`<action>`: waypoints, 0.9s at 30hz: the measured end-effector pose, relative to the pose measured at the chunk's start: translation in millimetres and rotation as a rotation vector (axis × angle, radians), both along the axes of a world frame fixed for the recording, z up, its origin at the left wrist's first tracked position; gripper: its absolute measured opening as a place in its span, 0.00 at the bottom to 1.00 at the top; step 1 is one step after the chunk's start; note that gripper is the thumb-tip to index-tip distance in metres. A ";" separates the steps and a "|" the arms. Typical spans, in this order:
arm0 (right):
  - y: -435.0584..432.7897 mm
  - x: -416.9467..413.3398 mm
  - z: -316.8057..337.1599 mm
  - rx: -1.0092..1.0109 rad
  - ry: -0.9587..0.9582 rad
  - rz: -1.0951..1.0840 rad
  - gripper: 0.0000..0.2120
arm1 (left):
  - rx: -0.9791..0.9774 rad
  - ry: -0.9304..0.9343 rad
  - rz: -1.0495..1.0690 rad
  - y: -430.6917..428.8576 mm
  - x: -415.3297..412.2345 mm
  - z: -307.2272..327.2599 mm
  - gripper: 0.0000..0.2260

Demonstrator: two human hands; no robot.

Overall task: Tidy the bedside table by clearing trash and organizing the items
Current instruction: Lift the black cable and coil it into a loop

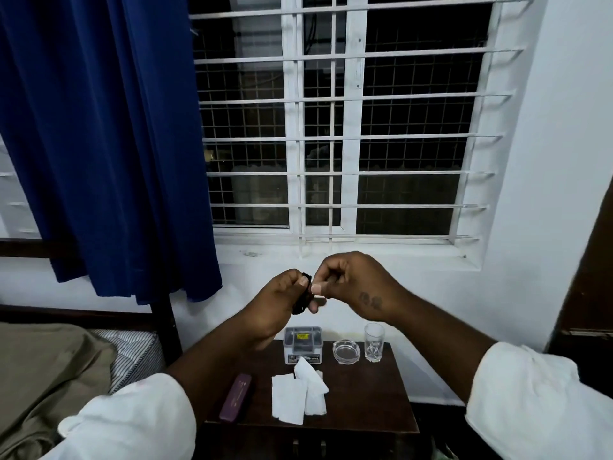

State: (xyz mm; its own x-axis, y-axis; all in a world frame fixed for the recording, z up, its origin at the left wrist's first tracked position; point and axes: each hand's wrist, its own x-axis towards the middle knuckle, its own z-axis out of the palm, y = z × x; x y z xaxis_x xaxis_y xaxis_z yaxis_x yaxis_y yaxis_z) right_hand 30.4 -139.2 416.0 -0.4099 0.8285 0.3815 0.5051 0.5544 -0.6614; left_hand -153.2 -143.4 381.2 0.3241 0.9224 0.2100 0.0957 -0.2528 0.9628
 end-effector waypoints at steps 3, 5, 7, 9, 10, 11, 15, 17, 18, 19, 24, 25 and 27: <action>4.8 1.9 10.2 0.057 -0.021 -0.003 0.04 | -0.048 0.023 -0.021 0.2 1.3 -0.7 0.11; 7.3 3.8 13.8 0.038 0.001 0.019 0.03 | -0.067 0.018 -0.025 1.1 1.5 -0.8 0.12; 10.3 7.2 15.9 -0.013 0.020 0.059 0.02 | -0.094 -0.031 -0.055 1.2 1.1 -1.4 0.12; 13.1 12.3 18.0 -0.064 0.028 0.099 0.01 | -0.135 -0.101 -0.094 0.2 0.3 -3.1 0.13; 14.7 15.1 18.9 -0.081 0.032 0.115 0.02 | -0.152 -0.125 -0.112 -0.3 0.0 -4.2 0.14; 16.2 18.1 19.7 -0.092 0.032 0.129 0.03 | -0.167 -0.142 -0.131 -0.7 -0.4 -5.2 0.14; 19.1 25.0 19.6 -0.048 -0.040 0.164 0.05 | -0.216 -0.218 -0.181 -1.4 -2.4 -7.1 0.14; 18.5 24.8 17.3 0.017 -0.081 0.147 0.05 | -0.236 -0.247 -0.188 -1.6 -3.0 -7.7 0.13; 18.3 24.2 15.3 0.073 -0.104 0.127 0.05 | -0.246 -0.263 -0.189 -2.0 -2.9 -8.0 0.13; 18.0 23.6 12.5 0.141 -0.131 0.100 0.05 | -0.254 -0.279 -0.187 -2.6 -2.3 -8.4 0.13; 14.6 16.7 -3.7 0.432 -0.216 -0.011 0.06 | -0.288 -0.322 -0.171 -5.9 -0.4 -8.5 0.13; 14.1 15.8 -5.3 0.529 -0.267 -0.035 0.06 | -0.298 -0.329 -0.179 -6.2 -0.6 -8.9 0.13; 14.3 16.1 -6.8 0.677 -0.341 -0.056 0.06 | -0.315 -0.333 -0.184 -6.1 -1.0 -10.2 0.14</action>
